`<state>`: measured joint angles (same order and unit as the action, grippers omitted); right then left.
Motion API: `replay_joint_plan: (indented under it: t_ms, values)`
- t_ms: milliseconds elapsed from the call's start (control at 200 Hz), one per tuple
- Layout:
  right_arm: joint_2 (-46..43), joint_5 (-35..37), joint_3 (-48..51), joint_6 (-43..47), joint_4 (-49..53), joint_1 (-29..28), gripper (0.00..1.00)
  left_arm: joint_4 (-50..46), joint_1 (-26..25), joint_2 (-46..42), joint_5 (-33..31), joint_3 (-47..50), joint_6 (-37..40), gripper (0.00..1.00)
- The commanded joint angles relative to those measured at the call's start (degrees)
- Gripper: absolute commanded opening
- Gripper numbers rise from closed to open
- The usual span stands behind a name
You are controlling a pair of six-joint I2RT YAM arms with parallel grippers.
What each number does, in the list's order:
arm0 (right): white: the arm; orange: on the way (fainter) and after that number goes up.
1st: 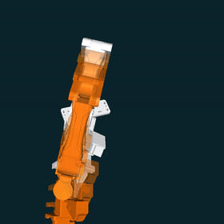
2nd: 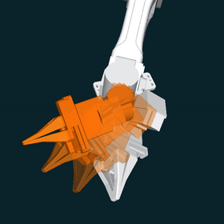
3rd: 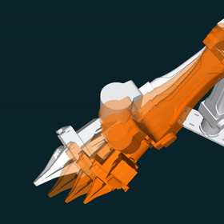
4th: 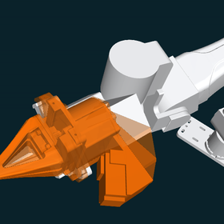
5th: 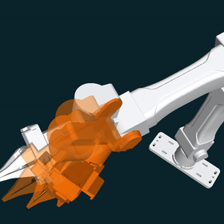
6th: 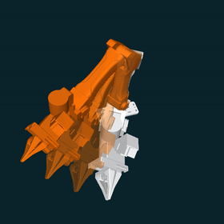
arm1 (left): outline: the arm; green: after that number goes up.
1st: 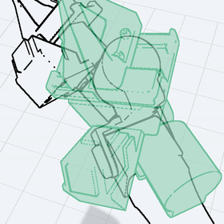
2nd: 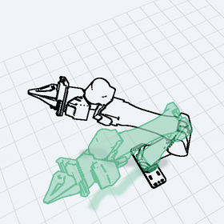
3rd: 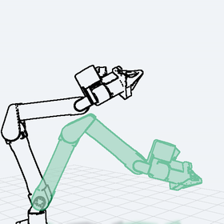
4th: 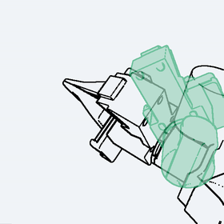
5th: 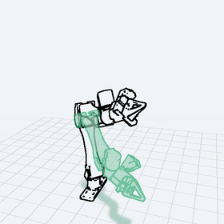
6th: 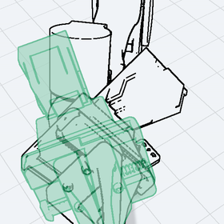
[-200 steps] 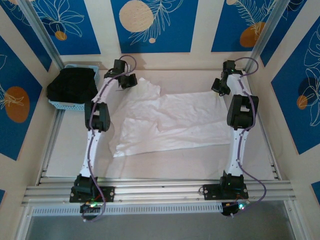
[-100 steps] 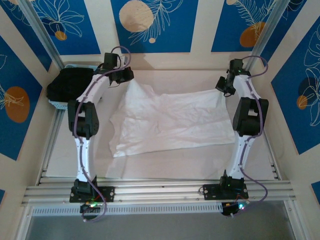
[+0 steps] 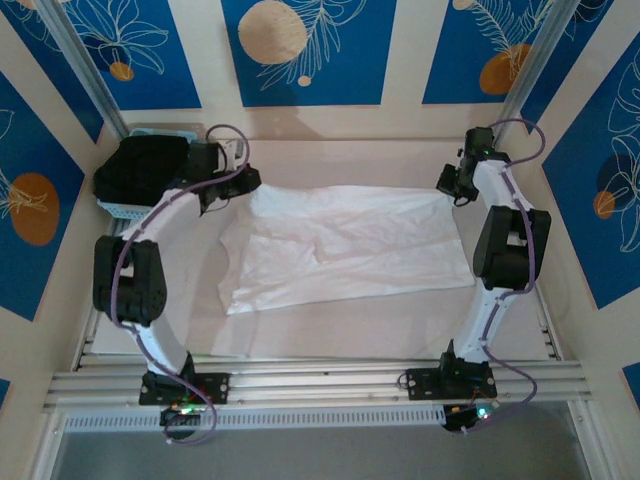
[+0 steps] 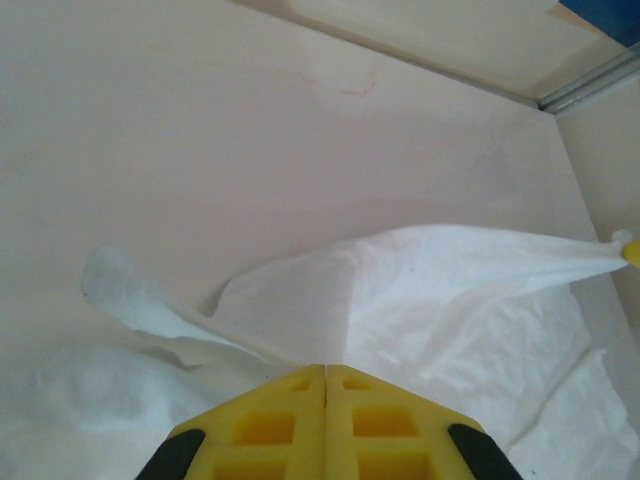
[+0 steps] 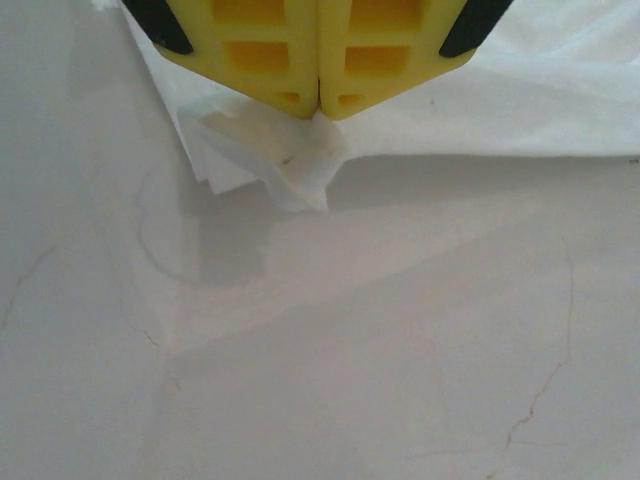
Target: Fold the inside-out t-shirt
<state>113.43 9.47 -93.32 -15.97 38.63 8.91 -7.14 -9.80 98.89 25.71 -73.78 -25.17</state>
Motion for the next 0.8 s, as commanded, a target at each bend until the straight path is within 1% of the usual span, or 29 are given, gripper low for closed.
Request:
replay_joint_plan:
  t_ms: [0,115,225,350,370,390,440,465,475,520,555,575,665,730,795]
  values:
    - [-3.6,2.1,3.2,1.0,1.8,0.7,0.01,3.8,-0.8,-7.1,2.0,5.2,-1.9,0.0]
    - [-6.0,3.7,6.9,0.7,2.1,1.1,0.01,1.4,-2.2,-13.1,1.7,11.1,-1.4,0.0]
    - [-7.9,4.5,10.6,-0.6,2.4,1.8,0.02,-2.2,-3.4,-19.3,-0.8,17.5,-0.7,0.0]
    - [-10.0,5.6,16.3,-2.5,0.9,1.8,0.06,-3.8,-5.5,-24.5,-2.1,26.2,-1.7,0.0]
    - [-10.2,5.8,17.2,-2.7,0.4,1.8,0.09,-3.6,-5.9,-25.0,-2.2,27.5,-2.0,0.0]
    - [-10.4,5.8,17.8,-3.0,0.1,1.9,0.13,-3.0,-6.2,-25.5,-2.4,28.9,-2.5,0.0]
    - [-10.8,5.6,18.9,-3.5,-0.5,1.8,0.27,-0.4,-6.7,-25.8,-2.2,32.4,-4.0,0.0]
    - [-11.4,5.5,19.3,-3.7,-0.9,1.7,0.33,1.1,-6.7,-25.6,-1.8,34.0,-4.6,0.0]
    - [-11.6,5.4,19.5,-3.8,-1.1,1.6,0.35,1.4,-6.7,-25.4,-1.8,34.4,-4.8,0.02]
    - [-13.1,4.9,20.3,-4.1,-2.1,1.0,0.42,1.5,-6.7,-24.3,-2.8,34.9,-4.9,0.18]
    - [-14.8,4.8,21.2,-4.2,-3.1,0.0,0.47,0.5,-6.8,-23.2,-3.3,34.0,-4.1,0.32]
    - [-15.8,5.2,21.8,-4.2,-3.6,-0.7,0.49,-0.5,-6.8,-22.8,-3.7,33.2,-3.4,0.36]
    - [-21.1,6.8,25.1,-3.3,-6.2,-4.6,0.53,-3.9,-6.7,-22.2,-6.1,30.1,-1.2,0.48]
    - [-24.0,4.6,27.6,-1.7,-9.3,-8.5,0.55,-3.0,-6.7,-22.8,-8.2,29.7,-0.8,0.52]
    - [-23.9,1.3,28.0,-0.5,-10.8,-12.8,0.55,-0.8,-6.7,-21.8,-9.3,29.1,-0.9,0.56]
